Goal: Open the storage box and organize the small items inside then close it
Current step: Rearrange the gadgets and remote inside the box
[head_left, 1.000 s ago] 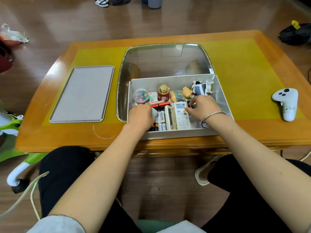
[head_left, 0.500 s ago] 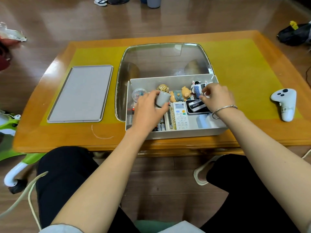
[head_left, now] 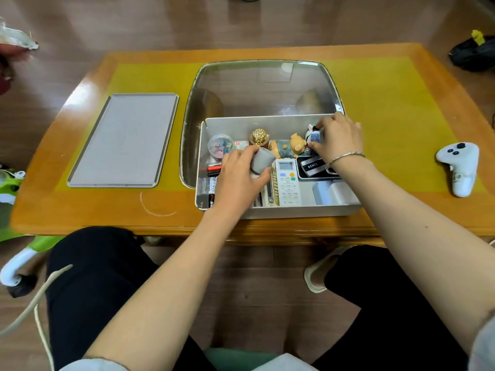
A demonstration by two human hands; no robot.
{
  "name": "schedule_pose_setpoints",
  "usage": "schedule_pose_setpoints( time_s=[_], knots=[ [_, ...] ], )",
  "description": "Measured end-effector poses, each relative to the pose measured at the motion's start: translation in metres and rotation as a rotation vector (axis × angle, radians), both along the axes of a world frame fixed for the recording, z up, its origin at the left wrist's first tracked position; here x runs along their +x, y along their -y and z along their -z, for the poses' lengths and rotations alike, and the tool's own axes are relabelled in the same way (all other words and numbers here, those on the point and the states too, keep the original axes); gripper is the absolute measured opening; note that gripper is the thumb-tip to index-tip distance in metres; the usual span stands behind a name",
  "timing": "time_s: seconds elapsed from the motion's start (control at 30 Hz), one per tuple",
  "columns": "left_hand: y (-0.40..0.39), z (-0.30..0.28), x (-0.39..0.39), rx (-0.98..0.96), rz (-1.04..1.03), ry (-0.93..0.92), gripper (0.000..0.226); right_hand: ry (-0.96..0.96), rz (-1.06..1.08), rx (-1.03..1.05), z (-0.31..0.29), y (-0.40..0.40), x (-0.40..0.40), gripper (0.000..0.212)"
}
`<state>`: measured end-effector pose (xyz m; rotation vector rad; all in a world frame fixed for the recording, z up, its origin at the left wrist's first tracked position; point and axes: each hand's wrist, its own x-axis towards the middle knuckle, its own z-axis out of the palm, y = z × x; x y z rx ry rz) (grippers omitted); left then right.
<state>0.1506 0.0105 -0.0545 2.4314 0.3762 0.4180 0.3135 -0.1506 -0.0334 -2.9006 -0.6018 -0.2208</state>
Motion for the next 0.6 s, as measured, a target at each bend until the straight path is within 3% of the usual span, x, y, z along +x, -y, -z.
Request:
schedule_pose_setpoints(
  time_s=[0.3,0.6],
  knots=[
    [0.0,0.003,-0.001,-0.033,-0.014,0.029,0.044,0.0,-0.008,0.016,0.006,-0.001,-0.004,0.036],
    [-0.002,0.004,0.0,-0.066,-0.018,0.032,0.046,-0.042,-0.035,0.182,0.008,0.009,-0.004,0.024]
  ],
)
